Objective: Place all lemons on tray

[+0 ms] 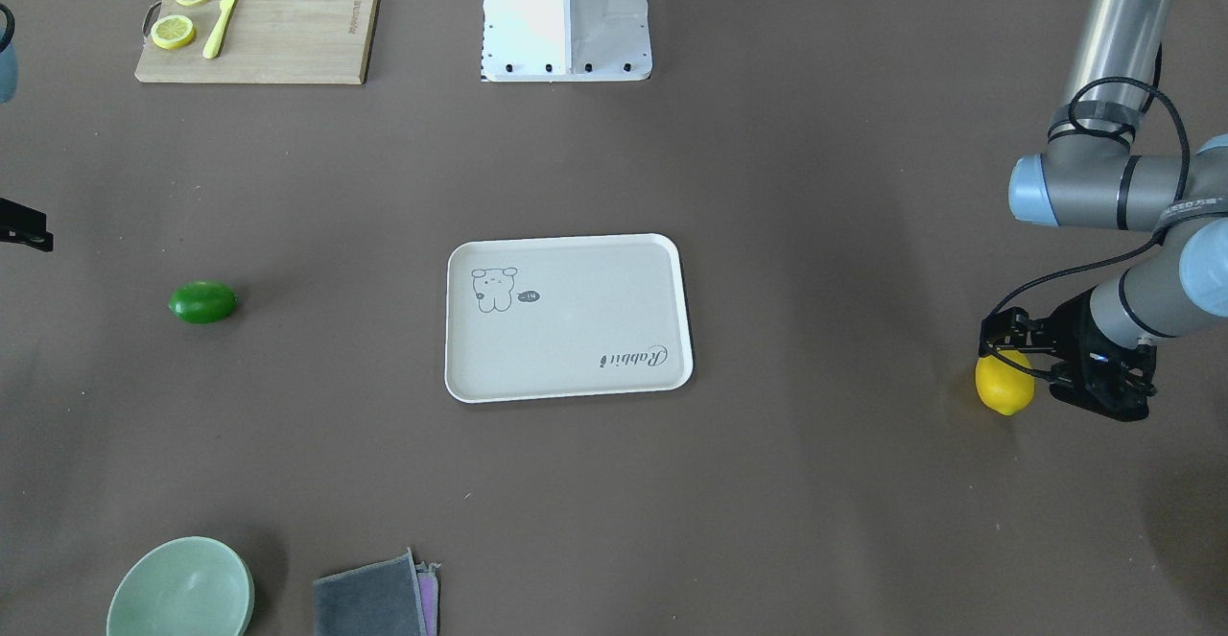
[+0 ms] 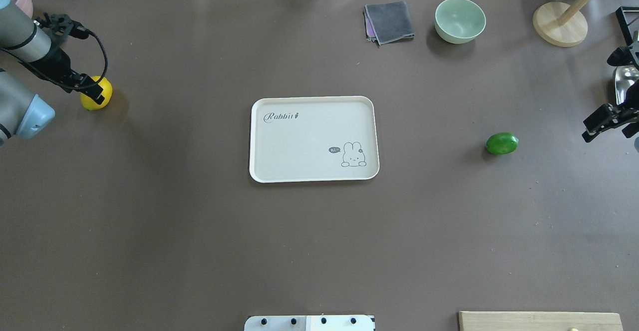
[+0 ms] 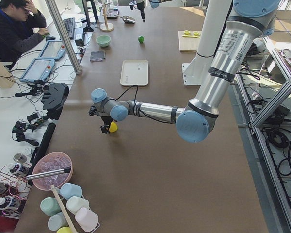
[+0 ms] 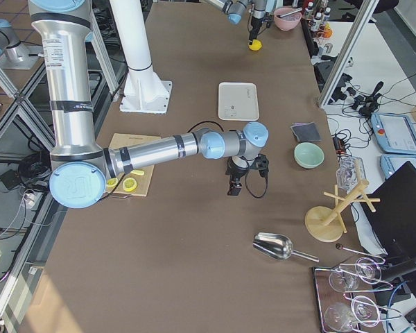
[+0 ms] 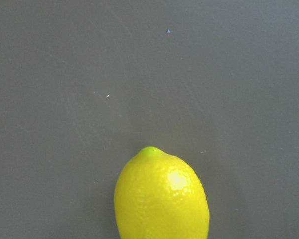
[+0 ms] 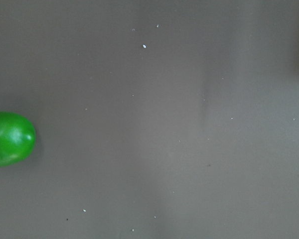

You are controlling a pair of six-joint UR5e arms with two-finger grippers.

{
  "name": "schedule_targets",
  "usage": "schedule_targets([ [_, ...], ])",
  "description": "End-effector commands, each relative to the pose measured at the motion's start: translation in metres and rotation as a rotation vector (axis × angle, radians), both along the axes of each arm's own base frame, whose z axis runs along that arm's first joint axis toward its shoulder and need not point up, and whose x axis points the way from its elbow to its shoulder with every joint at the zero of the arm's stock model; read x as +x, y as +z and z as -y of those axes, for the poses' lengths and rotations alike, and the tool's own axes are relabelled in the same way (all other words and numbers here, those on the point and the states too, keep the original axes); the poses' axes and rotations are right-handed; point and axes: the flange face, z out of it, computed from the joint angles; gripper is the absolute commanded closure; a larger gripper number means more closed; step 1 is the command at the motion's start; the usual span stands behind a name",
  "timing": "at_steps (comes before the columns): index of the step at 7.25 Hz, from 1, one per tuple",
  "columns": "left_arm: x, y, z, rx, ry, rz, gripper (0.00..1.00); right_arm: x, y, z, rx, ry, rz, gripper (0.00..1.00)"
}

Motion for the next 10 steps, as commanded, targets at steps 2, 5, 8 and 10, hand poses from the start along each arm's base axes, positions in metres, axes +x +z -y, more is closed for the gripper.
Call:
schedule_targets([
  [2,0.008,-0.001,0.007,-0.015,-0.005,0.006,0.03,0.000,0.000,0.000,0.000,0.000,0.000,0.00],
  [5,0.018,-0.007,0.006,-0.024,-0.012,-0.002,0.62,0.000,0.000,0.000,0.000,0.000,0.000,0.00],
  [8,0.024,-0.058,0.005,-0.148,-0.135,-0.109,1.00,0.000,-0.009,-0.001,0.014,0.002,0.008,0.00],
  [10,0.053,-0.139,-0.015,-0.253,-0.229,-0.193,1.00,0.000,-0.017,-0.001,0.029,0.003,0.014,0.00],
])
